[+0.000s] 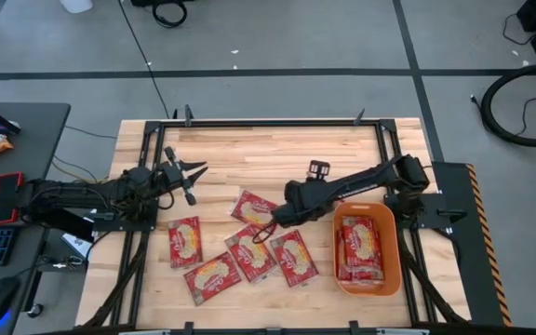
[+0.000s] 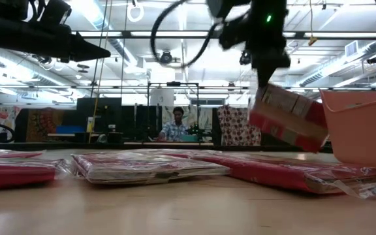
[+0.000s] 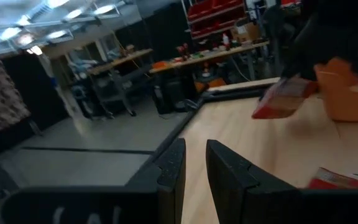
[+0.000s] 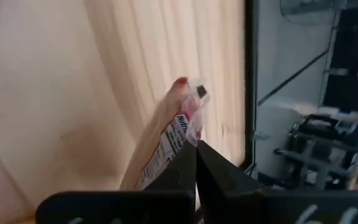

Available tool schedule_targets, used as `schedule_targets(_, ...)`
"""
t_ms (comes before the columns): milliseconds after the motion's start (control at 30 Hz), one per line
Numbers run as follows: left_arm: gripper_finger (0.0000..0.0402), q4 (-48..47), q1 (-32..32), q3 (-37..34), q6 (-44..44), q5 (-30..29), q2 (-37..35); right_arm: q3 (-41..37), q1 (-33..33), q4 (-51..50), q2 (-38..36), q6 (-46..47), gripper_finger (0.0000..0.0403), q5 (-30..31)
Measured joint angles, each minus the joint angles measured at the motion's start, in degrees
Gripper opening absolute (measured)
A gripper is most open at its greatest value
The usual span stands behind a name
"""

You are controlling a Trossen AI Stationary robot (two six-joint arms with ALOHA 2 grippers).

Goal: Sort popcorn bags into baskets
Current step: Put the red popcorn bag into the orange bin

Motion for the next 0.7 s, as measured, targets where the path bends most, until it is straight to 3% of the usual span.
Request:
schedule_targets(300,0.0068,8.04,0.17,0.00,8.34,-1.90,-0.01,0.00,4.88,-0.02,-12.53,14.91,0.0004,-0.02)
schedule_targets(700,0.0068,15.28,0.17,0.00,15.01,-1.47,-0.01,0.02,16.93,2.02,-30.40,26.17,0.0005,-1.01)
